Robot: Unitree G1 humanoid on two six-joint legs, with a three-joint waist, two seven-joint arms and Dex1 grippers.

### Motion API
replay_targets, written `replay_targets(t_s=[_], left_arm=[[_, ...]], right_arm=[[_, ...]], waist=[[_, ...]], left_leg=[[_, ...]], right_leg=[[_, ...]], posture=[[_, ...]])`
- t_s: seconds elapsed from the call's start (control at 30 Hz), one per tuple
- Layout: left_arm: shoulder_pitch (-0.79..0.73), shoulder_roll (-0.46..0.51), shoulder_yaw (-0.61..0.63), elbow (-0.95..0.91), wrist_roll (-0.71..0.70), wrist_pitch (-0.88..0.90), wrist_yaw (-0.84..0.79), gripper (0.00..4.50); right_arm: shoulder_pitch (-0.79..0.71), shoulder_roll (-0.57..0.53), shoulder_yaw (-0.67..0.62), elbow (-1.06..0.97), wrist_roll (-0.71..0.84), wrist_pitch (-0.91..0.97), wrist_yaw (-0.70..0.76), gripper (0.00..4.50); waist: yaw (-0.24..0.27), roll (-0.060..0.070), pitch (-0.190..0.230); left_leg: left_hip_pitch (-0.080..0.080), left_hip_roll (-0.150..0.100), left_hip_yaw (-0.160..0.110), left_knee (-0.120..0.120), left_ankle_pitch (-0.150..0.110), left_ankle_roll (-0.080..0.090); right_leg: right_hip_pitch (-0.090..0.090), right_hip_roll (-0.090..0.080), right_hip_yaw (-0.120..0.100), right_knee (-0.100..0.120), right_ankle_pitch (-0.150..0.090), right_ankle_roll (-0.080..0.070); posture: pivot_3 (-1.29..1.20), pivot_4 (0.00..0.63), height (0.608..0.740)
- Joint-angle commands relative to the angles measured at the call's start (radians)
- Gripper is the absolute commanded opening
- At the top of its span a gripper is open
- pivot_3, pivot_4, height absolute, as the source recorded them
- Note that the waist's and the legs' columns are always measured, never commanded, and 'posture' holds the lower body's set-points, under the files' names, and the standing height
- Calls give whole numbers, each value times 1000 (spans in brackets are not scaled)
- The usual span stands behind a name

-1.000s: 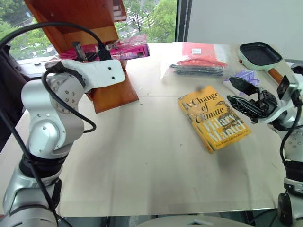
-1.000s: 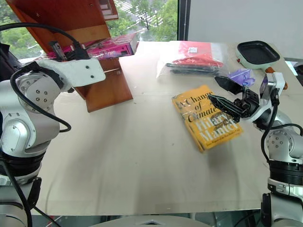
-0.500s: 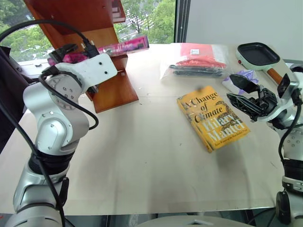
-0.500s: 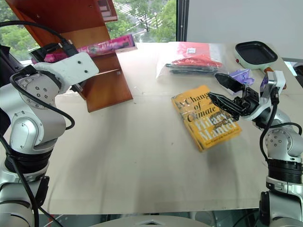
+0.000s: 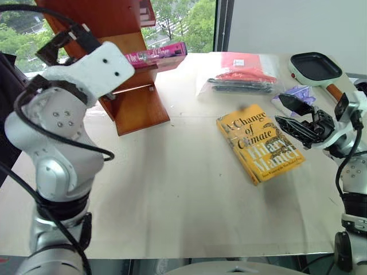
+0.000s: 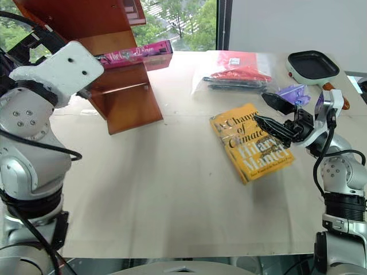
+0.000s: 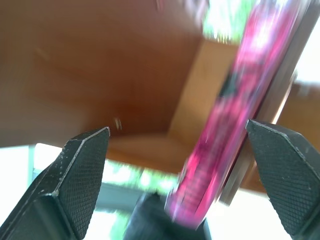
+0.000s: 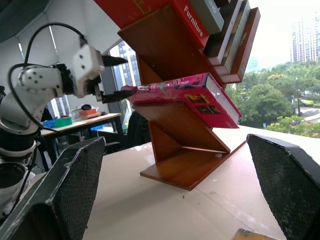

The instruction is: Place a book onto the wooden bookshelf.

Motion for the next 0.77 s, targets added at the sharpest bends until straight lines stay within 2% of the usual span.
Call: replay_targets(t_s=[0.03, 0.1, 0.2, 0.27, 0.33, 0.47, 0.63, 0.77], left_arm=[[107, -208, 113, -132, -197, -23, 100, 4478], [189, -295, 155, -157, -279, -32, 118, 4478], [429, -565, 253, -201, -603, -40, 77, 4478], [555, -634, 277, -194, -725, -47, 54, 4478], [665, -636, 280, -157, -795, -89, 45, 4478], [836, -534, 218, -49, -818, -191, 47, 4478], [891, -460, 186, 44, -881, -289, 73, 4478], [902, -395, 151, 84, -933, -337, 62, 4478]], right_arm=[[29, -45, -23, 17, -41, -50, 55, 4500], [48, -57, -29, 30, -56, -66, 70, 4500], [145, -81, -61, 61, -115, -153, 90, 4500], [193, -87, -77, 65, -137, -192, 86, 4500], [249, -97, -89, 53, -156, -219, 91, 4500], [388, -136, -125, 86, -224, -314, 117, 4500], [501, -160, -140, 205, -332, -482, 112, 4500], [516, -156, -120, 282, -415, -579, 55, 4500]], waist=[[0, 2, -2], [-1, 1, -2], [-2, 2, -2], [-1, 1, -2], [-2, 1, -2], [-1, 2, -3], [-5, 0, -2], [-8, 1, -3]], left_leg=[[0, 0, 0, 0, 0, 0], [1, 0, 1, 0, 0, 0], [0, 0, 0, 0, 0, 0], [-1, 0, -1, 0, 0, 0], [-1, 0, -1, 0, 0, 0], [10, 0, 0, 0, 0, 0], [11, 0, 3, 1, 0, 0], [11, 1, 3, 1, 0, 0]], right_leg=[[0, -1, 0, 0, 0, 0], [1, -2, 0, 0, 0, 0], [0, -2, -1, 0, 0, 0], [0, -4, -2, -1, 0, 0], [0, -4, -2, 0, 0, 0], [10, -2, -1, 0, -3, -4], [10, -2, 1, -1, -6, 0], [9, -1, 2, -1, -6, -1]], posture=[[0, 150, 731], [0, 150, 731], [0, 150, 731], [0, 150, 731], [0, 150, 731], [0, 150, 731], [0, 150, 731], [0, 150, 731]])
